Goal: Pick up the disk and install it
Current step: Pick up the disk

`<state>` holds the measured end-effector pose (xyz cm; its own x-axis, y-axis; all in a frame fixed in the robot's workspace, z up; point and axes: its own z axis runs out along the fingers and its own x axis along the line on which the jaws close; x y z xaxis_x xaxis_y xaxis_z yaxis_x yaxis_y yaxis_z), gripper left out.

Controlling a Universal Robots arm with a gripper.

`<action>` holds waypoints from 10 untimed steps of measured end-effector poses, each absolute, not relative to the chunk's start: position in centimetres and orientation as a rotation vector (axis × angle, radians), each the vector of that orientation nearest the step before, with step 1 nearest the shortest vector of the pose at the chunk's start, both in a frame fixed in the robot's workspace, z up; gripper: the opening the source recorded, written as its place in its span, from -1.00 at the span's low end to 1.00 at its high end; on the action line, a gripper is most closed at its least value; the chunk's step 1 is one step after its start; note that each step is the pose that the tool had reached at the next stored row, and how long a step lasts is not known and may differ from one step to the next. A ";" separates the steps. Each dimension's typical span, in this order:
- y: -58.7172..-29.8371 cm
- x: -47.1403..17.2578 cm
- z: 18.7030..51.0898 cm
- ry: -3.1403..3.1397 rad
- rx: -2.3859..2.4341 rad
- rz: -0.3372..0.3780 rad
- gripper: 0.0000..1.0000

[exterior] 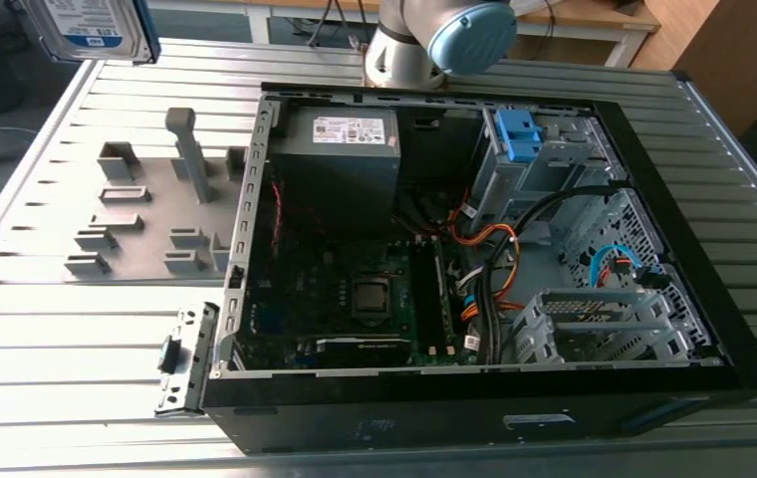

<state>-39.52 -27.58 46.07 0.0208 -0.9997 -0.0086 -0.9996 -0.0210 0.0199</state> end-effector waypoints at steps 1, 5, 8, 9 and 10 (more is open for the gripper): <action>-27.6 -39.5 46.2 -2.192 2.239 -0.031 -0.27; -27.6 -39.5 46.5 -2.192 2.239 -0.031 -0.27; -27.6 -39.5 46.7 -2.192 2.239 -0.032 -0.27; -27.6 -39.5 46.8 -2.192 2.239 -0.031 -0.27; -27.6 -39.5 46.9 -2.192 2.239 -0.031 -0.27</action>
